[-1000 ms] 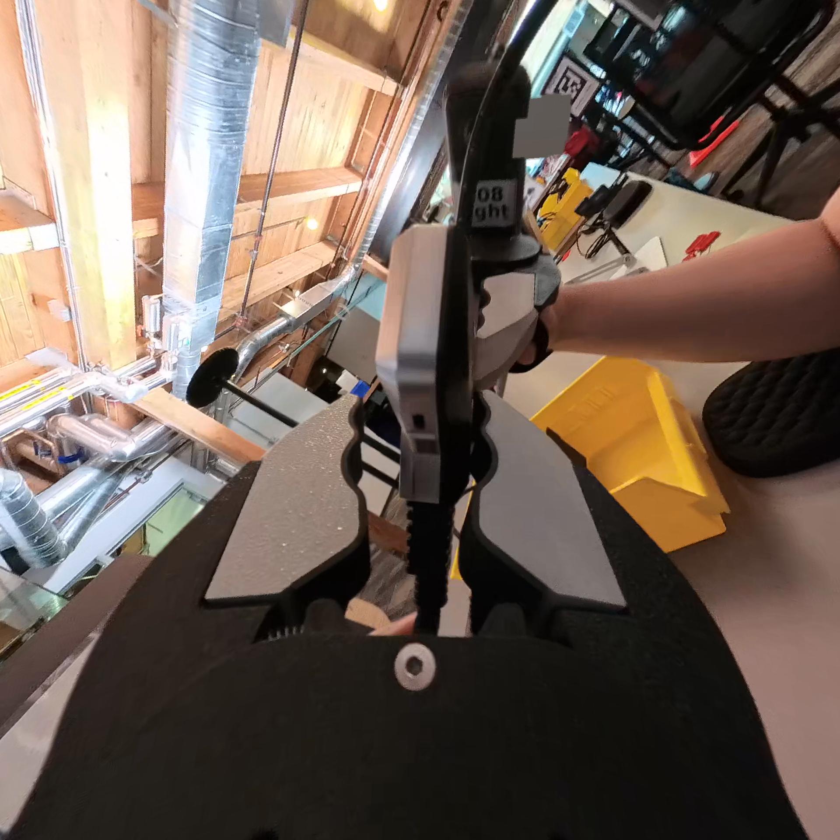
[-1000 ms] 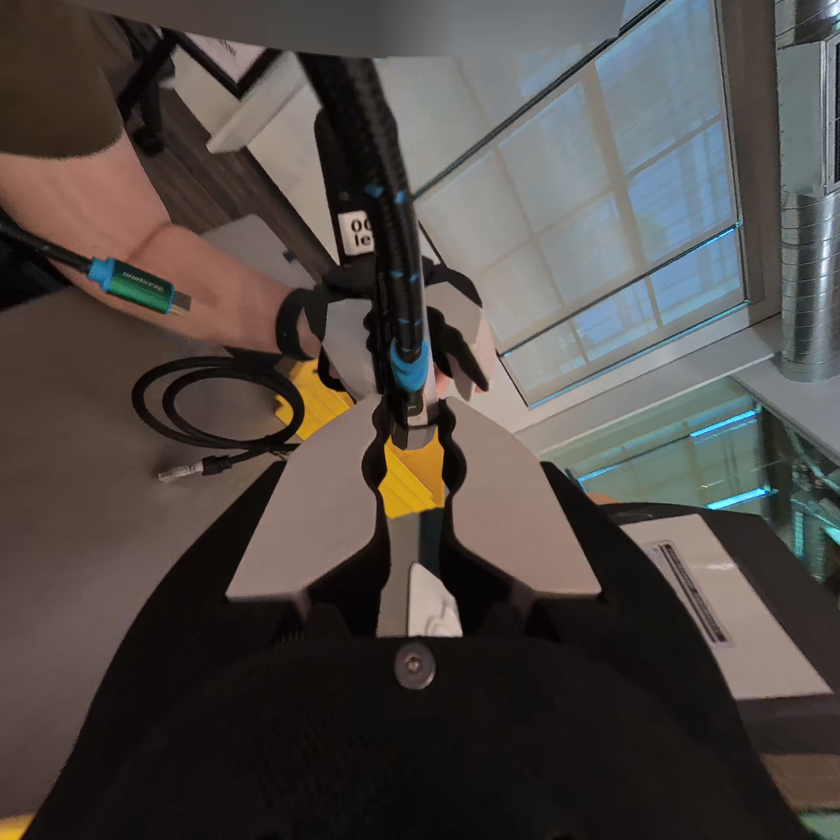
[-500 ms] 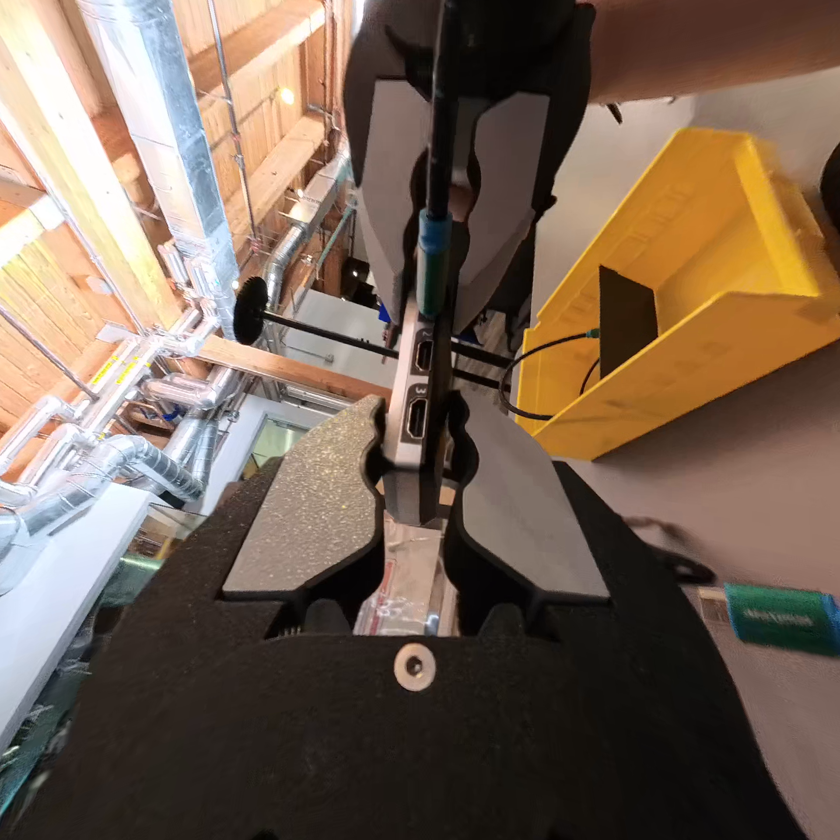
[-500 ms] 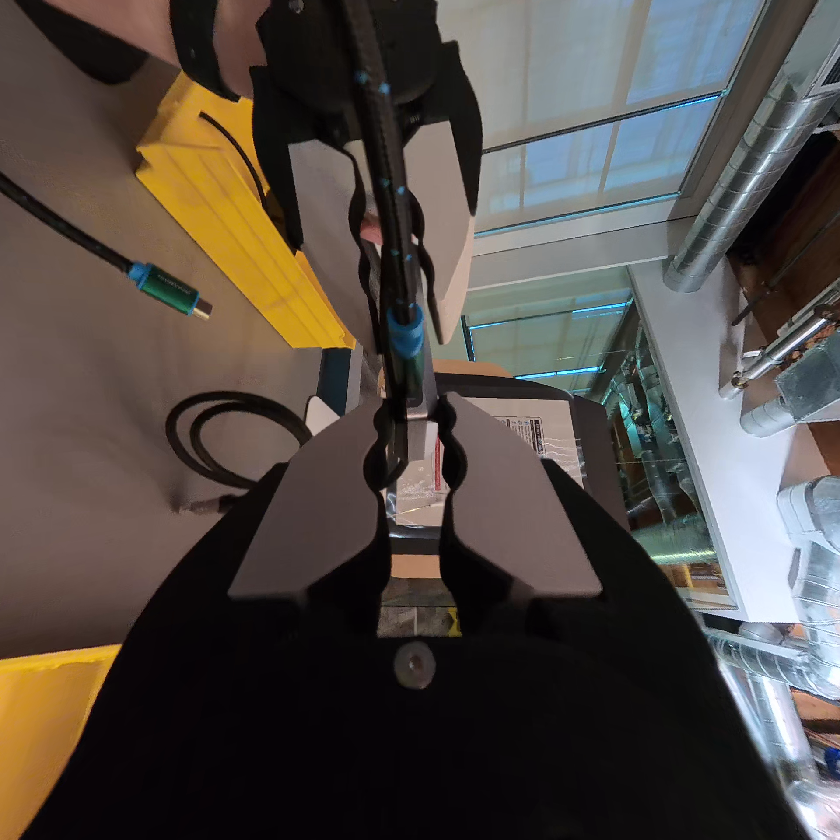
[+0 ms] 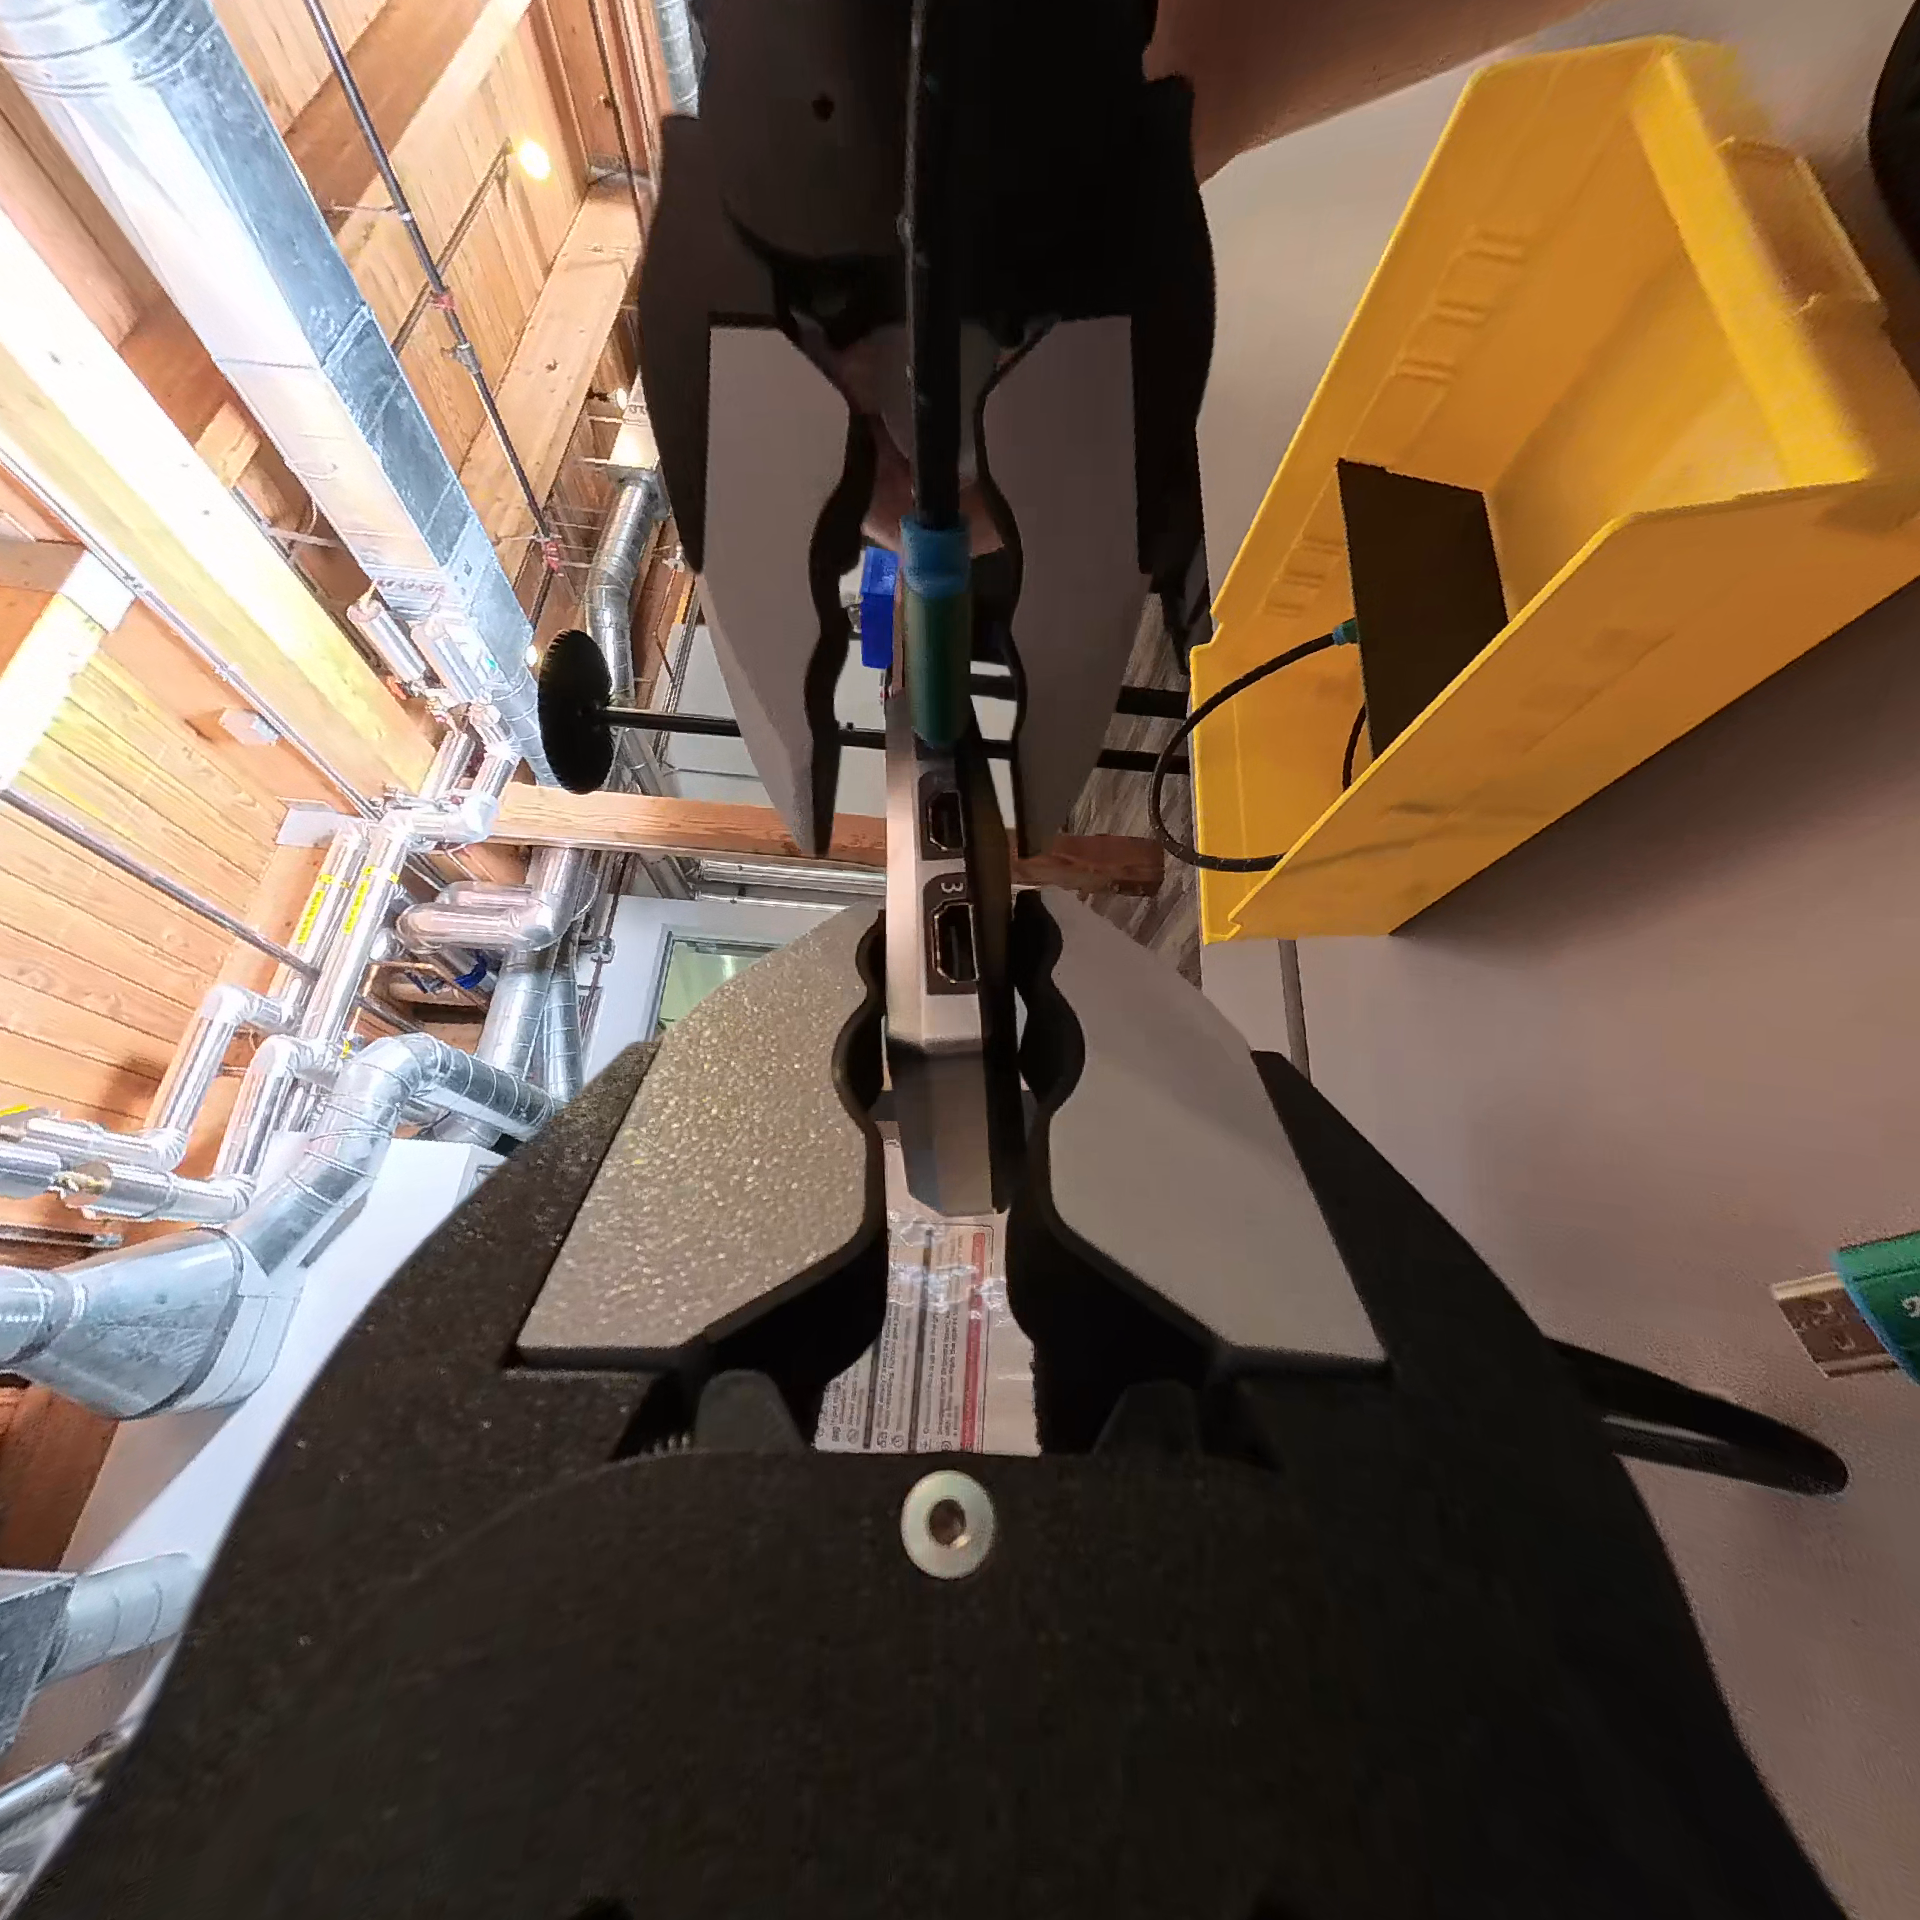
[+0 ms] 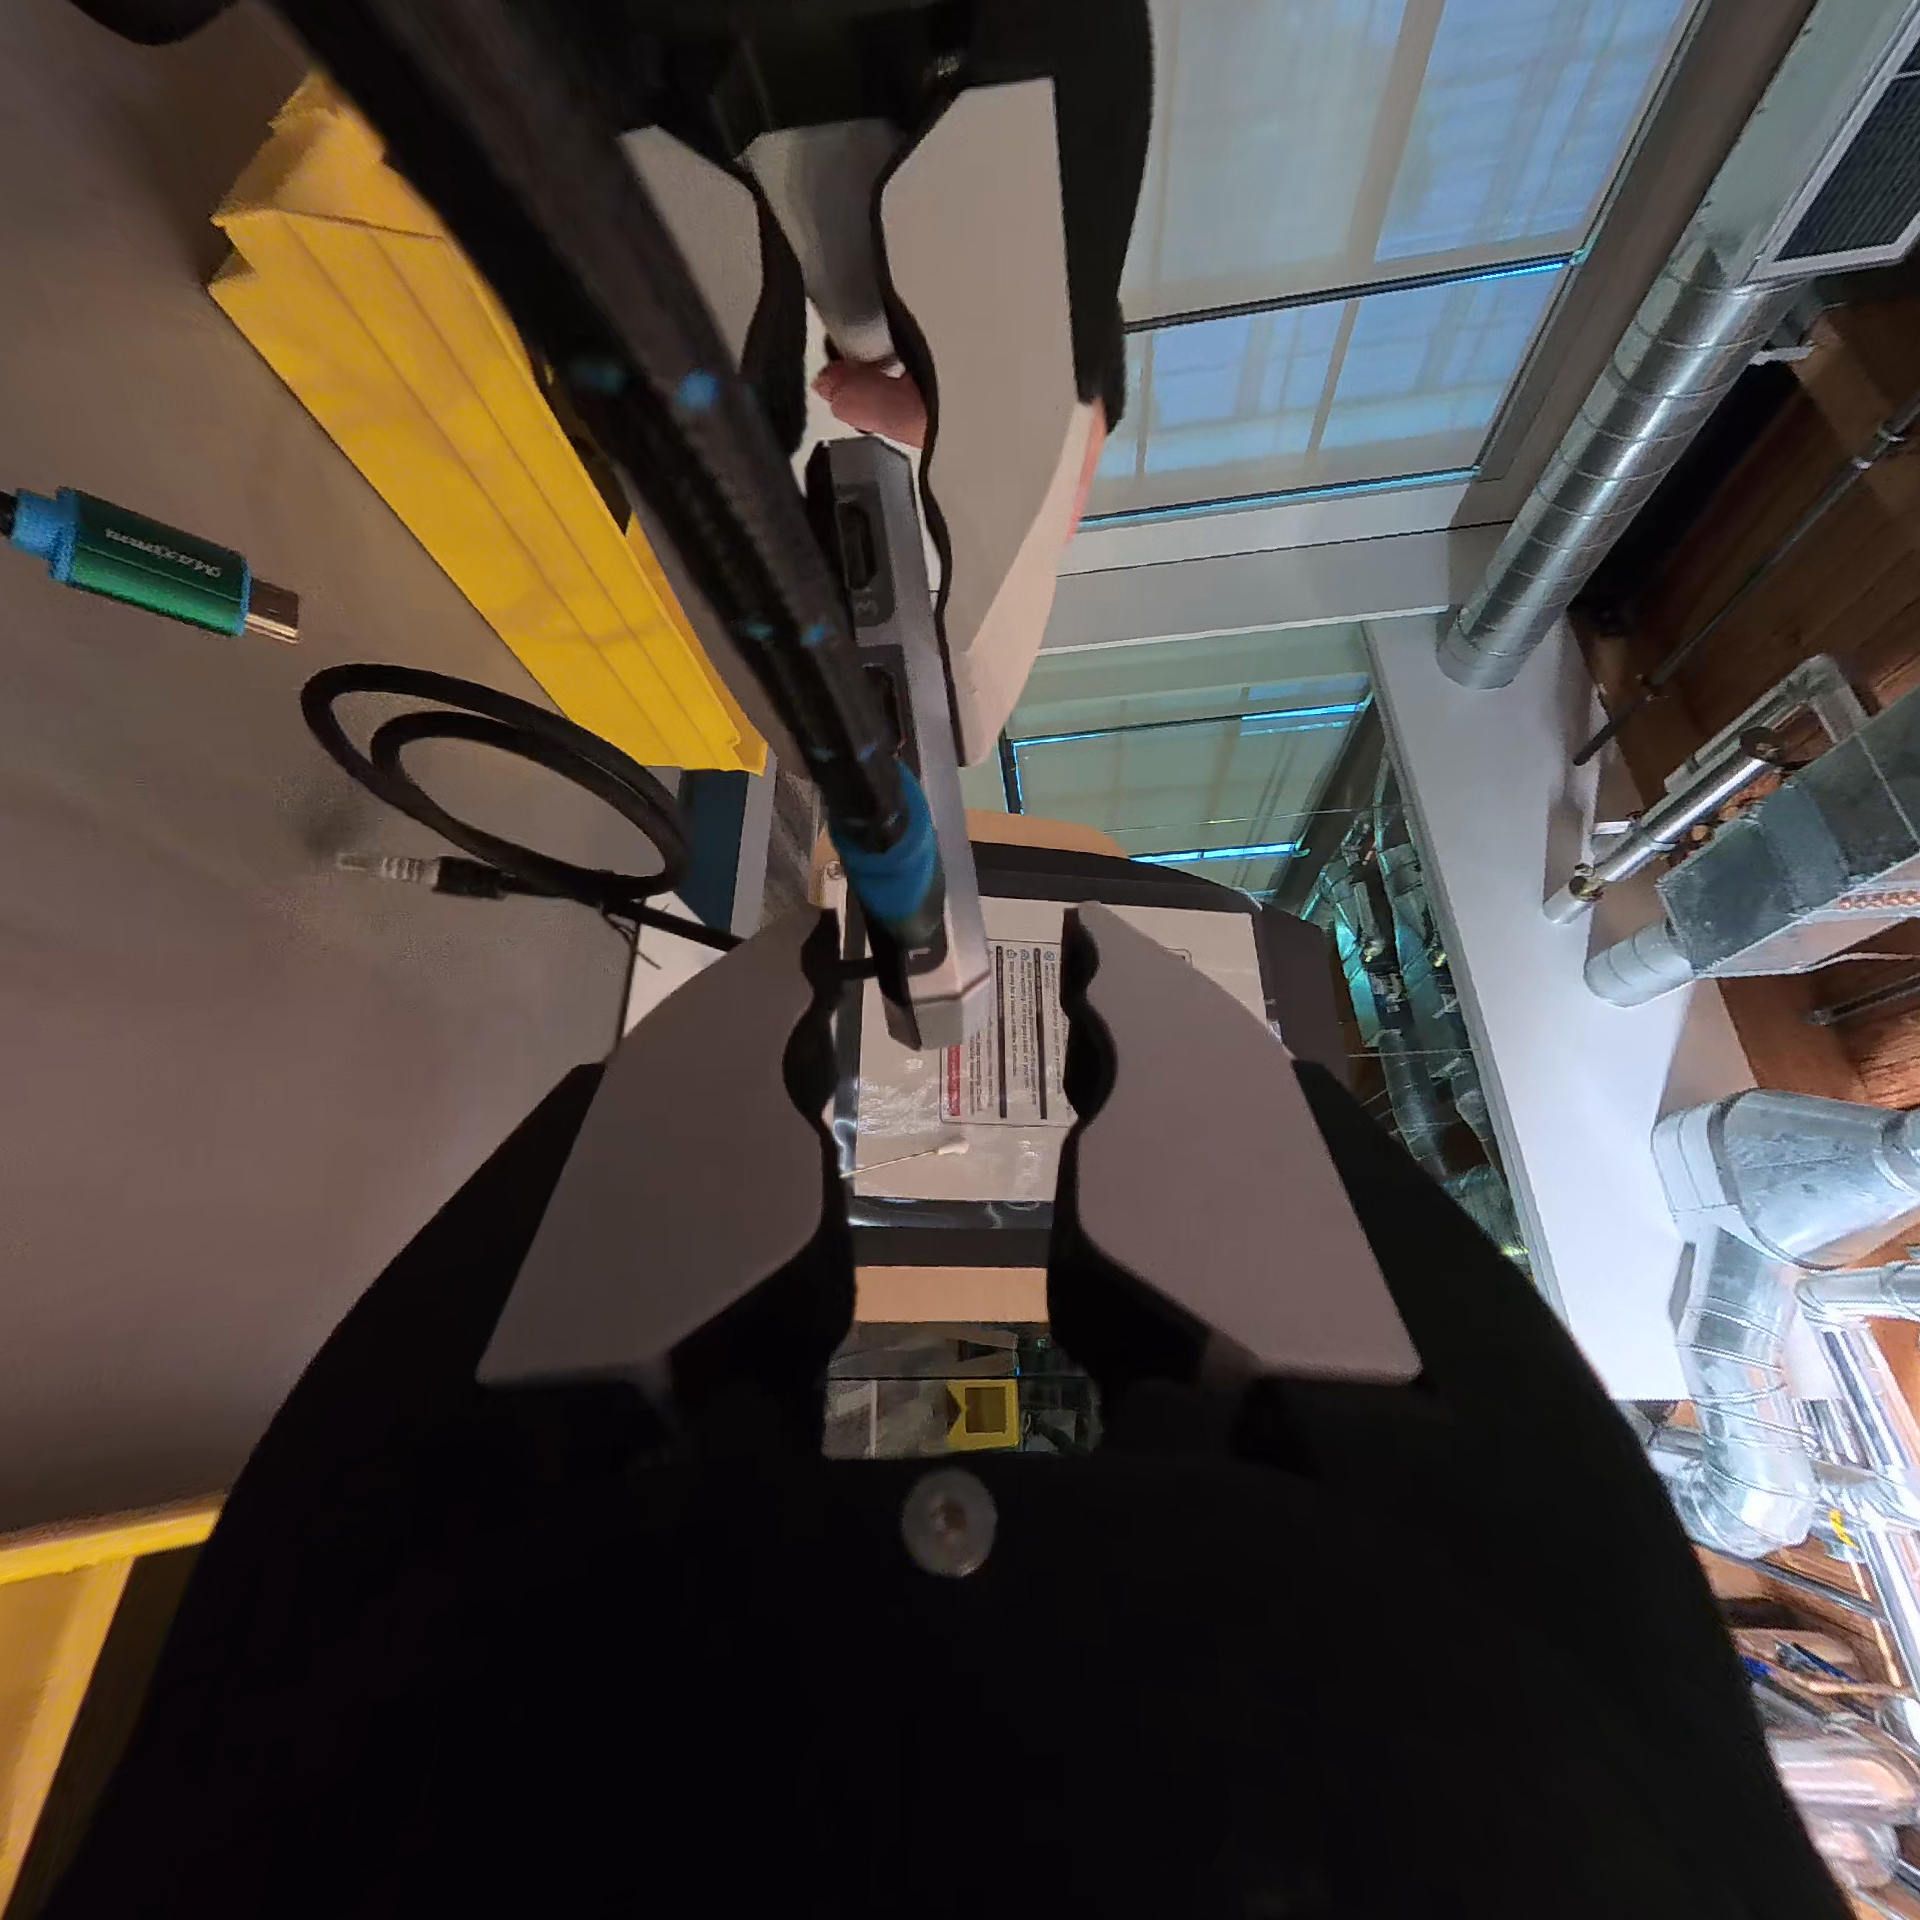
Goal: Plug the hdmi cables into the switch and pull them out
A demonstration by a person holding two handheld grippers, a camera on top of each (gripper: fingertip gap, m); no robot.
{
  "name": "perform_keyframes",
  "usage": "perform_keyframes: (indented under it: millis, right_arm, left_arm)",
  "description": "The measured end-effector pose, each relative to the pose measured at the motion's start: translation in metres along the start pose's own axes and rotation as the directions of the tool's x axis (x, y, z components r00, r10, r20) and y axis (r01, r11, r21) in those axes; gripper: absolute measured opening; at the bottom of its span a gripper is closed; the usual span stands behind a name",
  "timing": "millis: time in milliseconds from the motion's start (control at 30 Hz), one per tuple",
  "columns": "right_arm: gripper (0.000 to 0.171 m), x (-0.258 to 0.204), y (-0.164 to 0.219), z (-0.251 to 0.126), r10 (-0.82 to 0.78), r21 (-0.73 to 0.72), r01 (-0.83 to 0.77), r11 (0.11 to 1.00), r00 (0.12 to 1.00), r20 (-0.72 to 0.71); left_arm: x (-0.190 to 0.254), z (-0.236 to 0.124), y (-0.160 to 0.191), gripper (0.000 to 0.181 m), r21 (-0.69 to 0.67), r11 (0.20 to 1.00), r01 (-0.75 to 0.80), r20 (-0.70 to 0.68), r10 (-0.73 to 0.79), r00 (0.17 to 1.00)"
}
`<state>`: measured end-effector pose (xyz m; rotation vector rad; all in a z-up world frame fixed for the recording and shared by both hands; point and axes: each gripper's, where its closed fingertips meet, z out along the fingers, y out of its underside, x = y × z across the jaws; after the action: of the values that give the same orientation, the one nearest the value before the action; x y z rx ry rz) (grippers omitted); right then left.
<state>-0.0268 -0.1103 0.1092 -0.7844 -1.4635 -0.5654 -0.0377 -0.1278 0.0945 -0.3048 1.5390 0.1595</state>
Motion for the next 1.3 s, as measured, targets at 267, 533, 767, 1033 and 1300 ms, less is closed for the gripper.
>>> perform_keyframes:
  millis: [267, 533, 767, 1033, 1300]
  right_arm:
    - [0.030, -0.008, -0.019, 0.010, -0.105, 0.062, 0.107, 0.992, 0.994, -0.033]
    - [0.023, -0.007, 0.010, 0.020, 0.166, -0.068, -0.163, 0.984, 0.986, 0.034]
    - [0.023, 0.036, 0.074, 0.014, 0.408, -0.182, -0.459, 0.870, 0.875, -0.259]
    - [0.023, 0.100, 0.120, -0.058, 0.329, -0.187, -0.567, 0.802, 0.681, -0.654]
    - [0.023, 0.129, 0.143, -0.128, 0.325, -0.111, -0.652, 0.750, 0.509, -0.797]
  left_arm:
    - [0.001, -0.003, -0.011, 0.023, 0.070, 0.996, 0.048, -0.024, -0.046, 0.999]
    - [-0.031, -0.012, 0.030, 0.057, -0.077, 0.972, 0.221, 0.123, -0.211, 0.970]
    - [-0.083, -0.066, 0.085, 0.053, -0.159, 0.899, 0.409, 0.359, -0.333, 0.872]
    - [-0.074, -0.064, 0.110, 0.056, -0.284, 0.841, 0.460, 0.352, -0.355, 0.866]
    - [-0.057, -0.047, 0.113, 0.057, -0.356, 0.821, 0.446, 0.293, -0.355, 0.888]
